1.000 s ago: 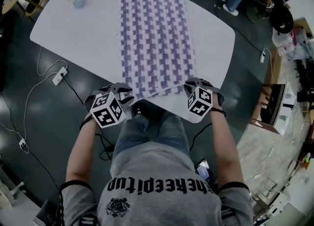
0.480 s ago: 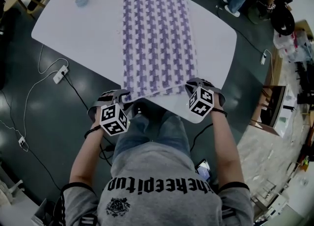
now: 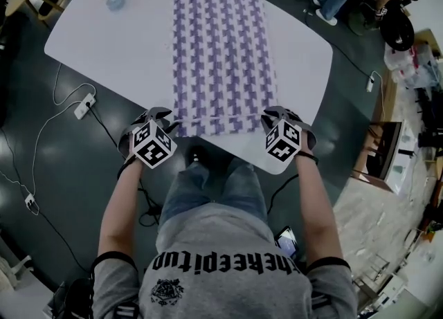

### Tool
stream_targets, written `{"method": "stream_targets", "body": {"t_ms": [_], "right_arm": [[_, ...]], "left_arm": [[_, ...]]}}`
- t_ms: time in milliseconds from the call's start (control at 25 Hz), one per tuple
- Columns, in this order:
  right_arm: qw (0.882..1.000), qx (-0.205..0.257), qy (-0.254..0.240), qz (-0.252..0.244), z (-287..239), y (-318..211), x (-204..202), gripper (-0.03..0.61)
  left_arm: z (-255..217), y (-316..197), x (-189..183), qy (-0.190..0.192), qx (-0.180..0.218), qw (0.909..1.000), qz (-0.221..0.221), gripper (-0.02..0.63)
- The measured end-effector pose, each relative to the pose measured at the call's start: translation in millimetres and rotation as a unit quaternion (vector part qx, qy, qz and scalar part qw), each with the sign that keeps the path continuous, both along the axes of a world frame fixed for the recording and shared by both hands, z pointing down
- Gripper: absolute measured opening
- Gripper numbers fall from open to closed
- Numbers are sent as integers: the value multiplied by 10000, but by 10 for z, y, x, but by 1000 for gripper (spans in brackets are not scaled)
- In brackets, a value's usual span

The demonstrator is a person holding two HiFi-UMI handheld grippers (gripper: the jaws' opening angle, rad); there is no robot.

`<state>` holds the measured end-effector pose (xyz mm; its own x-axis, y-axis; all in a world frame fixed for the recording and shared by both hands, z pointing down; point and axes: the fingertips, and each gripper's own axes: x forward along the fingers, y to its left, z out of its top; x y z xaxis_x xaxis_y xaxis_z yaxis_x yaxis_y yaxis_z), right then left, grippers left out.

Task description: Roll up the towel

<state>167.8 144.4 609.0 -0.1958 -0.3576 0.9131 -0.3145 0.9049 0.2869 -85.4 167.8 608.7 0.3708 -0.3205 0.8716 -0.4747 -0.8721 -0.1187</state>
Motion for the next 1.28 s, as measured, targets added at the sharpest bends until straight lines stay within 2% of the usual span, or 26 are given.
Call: {"method": "stream_targets", "body": {"t_ms": [160, 280, 400, 480, 600, 640, 680, 720, 800, 840, 880, 960, 1040, 1160, 1200, 1280], "right_arm": [[9996, 154, 221, 60, 61, -48, -3, 32], [9993, 185, 287, 143, 117, -71, 8, 32], [9993, 180, 228, 225, 117, -70, 34, 32], [9994, 176, 176, 244, 97, -65, 33, 32], [9994, 170, 44, 310, 57, -75, -4, 32], [9994, 160, 2, 321, 44, -78, -18, 32], [9994, 148, -34, 314, 30, -76, -32, 32], [9995, 134, -78, 287, 13, -70, -49, 32], [9995, 119, -229, 195, -42, -45, -92, 32], [9993, 133, -323, 167, -82, -35, -106, 32], [9989, 167, -412, 175, -130, -33, -108, 32], [9971, 251, -630, 350, -242, -64, -84, 32], [9915, 293, -1012, 762, -373, -126, -39, 32], [9788, 462, -1426, 1392, -561, -234, 92, 32], [9779, 515, -1408, 1460, -598, -244, 140, 32], [9836, 549, -1155, 1269, -605, -191, 202, 32]], "left_arm": [[26, -37, -28, -111, 205, 9996, -177, 164], [-33, -67, -32, 110, 311, 9989, -339, 164], [-149, -92, -42, 540, 285, 9957, -697, 166], [-263, -130, -95, 993, 167, 9877, -1200, 166], [-380, -205, -207, 1721, -65, 9652, -1966, 166], [-380, -207, -231, 1821, -164, 9610, -2073, 164], [-348, -179, -243, 1736, -269, 9637, -2012, 166], [-283, -120, -244, 1433, -343, 9736, -1746, 164], [-114, 27, -211, 514, -285, 9946, -859, 164], [-56, 77, -183, 166, -202, 9984, -510, 164], [-28, 99, -155, -20, -130, 9993, -342, 166], [-8, 68, -135, -26, -52, 9990, -443, 164], [1, 6, -152, 250, -102, 9964, -805, 164], [-47, -46, -221, 701, -348, 9874, -1375, 155], [-57, -48, -244, 713, -381, 9863, -1436, 155], [-27, -35, -247, 574, -271, 9900, -1263, 155]]}}
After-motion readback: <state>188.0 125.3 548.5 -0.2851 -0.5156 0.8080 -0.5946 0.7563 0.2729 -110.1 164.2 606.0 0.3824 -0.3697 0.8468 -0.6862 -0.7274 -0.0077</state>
